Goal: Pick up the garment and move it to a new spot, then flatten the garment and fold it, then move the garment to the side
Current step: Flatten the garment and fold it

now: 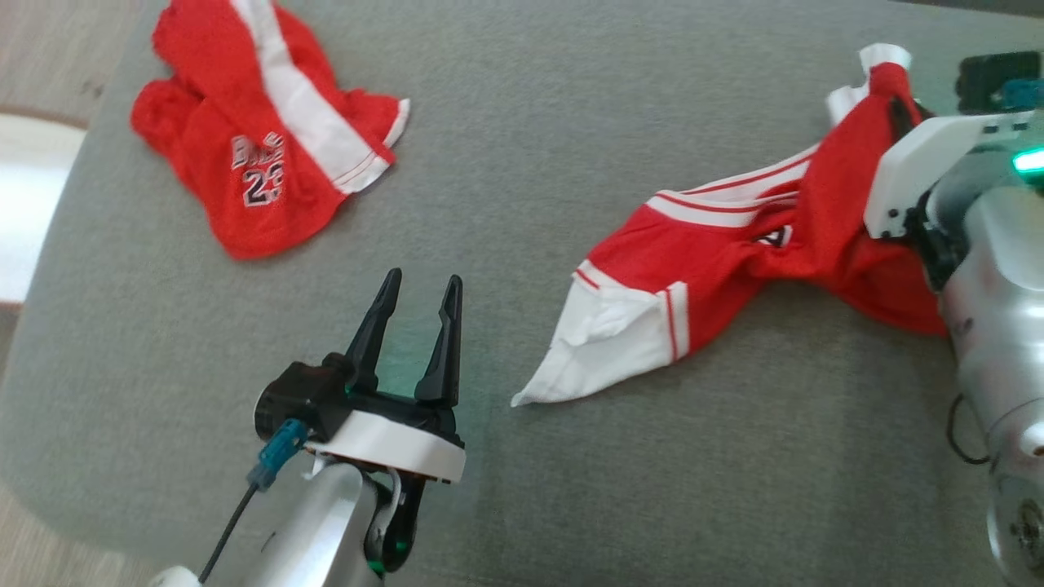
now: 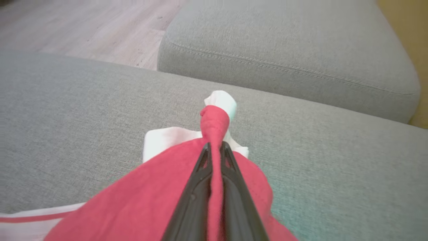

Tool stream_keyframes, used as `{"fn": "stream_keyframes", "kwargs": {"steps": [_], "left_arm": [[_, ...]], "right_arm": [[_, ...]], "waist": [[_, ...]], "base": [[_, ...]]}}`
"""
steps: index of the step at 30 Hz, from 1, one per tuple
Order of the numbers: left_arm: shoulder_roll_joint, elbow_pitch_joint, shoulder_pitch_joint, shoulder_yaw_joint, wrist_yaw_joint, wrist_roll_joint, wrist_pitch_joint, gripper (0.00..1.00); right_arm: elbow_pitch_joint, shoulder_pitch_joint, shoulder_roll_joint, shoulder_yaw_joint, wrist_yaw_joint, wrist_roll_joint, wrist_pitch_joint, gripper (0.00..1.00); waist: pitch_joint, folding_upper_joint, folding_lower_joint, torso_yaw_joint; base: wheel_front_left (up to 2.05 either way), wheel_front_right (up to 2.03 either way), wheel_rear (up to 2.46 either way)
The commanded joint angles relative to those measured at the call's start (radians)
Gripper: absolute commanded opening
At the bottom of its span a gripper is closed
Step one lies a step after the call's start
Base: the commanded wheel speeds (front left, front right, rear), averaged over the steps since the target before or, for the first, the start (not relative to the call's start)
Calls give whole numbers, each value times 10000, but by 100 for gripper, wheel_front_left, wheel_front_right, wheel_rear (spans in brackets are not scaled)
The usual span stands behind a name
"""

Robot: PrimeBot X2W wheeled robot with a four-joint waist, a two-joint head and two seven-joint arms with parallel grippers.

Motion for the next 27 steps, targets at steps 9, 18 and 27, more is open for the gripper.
{"fn": "stream_keyframes", "kwargs": {"steps": [9, 18, 27], "left_arm": [[62, -144, 122, 753, -61, 286, -80, 100], [62, -150, 645, 1286, -102, 469, -80, 100], [62, -268, 1132, 1604, -69, 563, -80, 100]], "right_arm": [[-424, -664, 224, 512, 67, 198, -2093, 0], [-1610, -289, 109, 1229, 67, 829, -3149, 0], [-5185, 2768, -2, 395, 67, 1393, -3164, 0]], "waist": [[-1044, 0, 1, -1222], [-1774, 0, 1, -1983], [-2269, 0, 1, -2613]], "base": [[0, 0, 0], [0, 0, 0], [0, 0, 0]]}}
